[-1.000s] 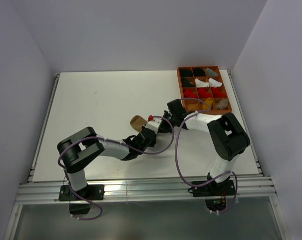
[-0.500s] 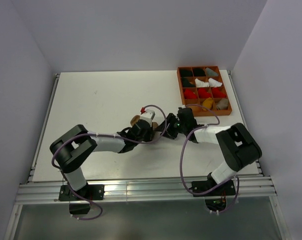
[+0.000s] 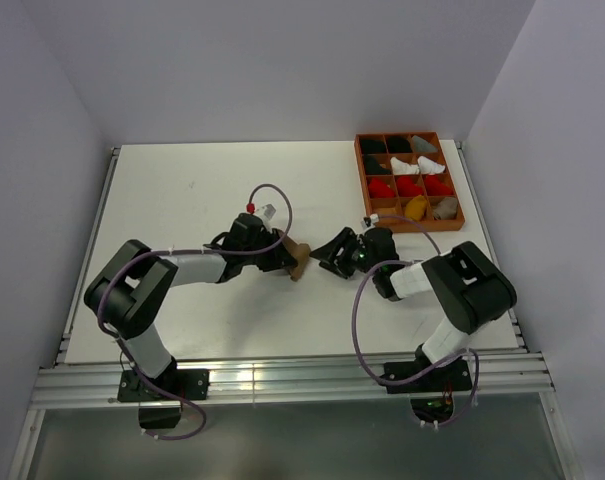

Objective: Roll the socks
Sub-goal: Roll the sock at the center of the board.

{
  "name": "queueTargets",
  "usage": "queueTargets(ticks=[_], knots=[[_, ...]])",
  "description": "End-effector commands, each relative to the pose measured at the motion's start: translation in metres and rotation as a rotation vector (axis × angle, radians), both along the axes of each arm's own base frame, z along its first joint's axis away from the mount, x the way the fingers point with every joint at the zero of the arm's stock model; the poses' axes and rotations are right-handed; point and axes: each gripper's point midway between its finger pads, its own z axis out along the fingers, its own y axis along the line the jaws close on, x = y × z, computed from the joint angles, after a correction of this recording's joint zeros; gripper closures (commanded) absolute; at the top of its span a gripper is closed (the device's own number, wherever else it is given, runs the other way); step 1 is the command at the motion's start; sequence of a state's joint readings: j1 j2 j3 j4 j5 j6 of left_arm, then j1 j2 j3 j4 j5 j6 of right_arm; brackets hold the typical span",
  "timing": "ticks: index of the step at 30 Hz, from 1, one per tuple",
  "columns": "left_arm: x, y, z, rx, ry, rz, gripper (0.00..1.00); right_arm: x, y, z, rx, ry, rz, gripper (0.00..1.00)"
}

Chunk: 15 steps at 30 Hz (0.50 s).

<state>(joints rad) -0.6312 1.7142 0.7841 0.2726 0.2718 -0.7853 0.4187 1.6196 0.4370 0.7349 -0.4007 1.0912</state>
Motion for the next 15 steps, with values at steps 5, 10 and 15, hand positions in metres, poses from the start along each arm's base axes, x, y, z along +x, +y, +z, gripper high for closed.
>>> queueTargets(ticks=[5,10,15], knots=[[-0.005,0.010,-0.014,-0.068,0.200,-0.003,0.92,0.014,0.017,0.003,0.076,-0.084,0.004,0.37],[0.000,0.018,-0.029,-0.043,0.249,0.019,0.91,0.016,0.025,-0.007,0.088,-0.071,0.025,0.37],[0.007,0.022,-0.038,-0.025,0.266,0.035,0.90,0.015,0.037,-0.016,0.089,-0.052,0.053,0.37]])
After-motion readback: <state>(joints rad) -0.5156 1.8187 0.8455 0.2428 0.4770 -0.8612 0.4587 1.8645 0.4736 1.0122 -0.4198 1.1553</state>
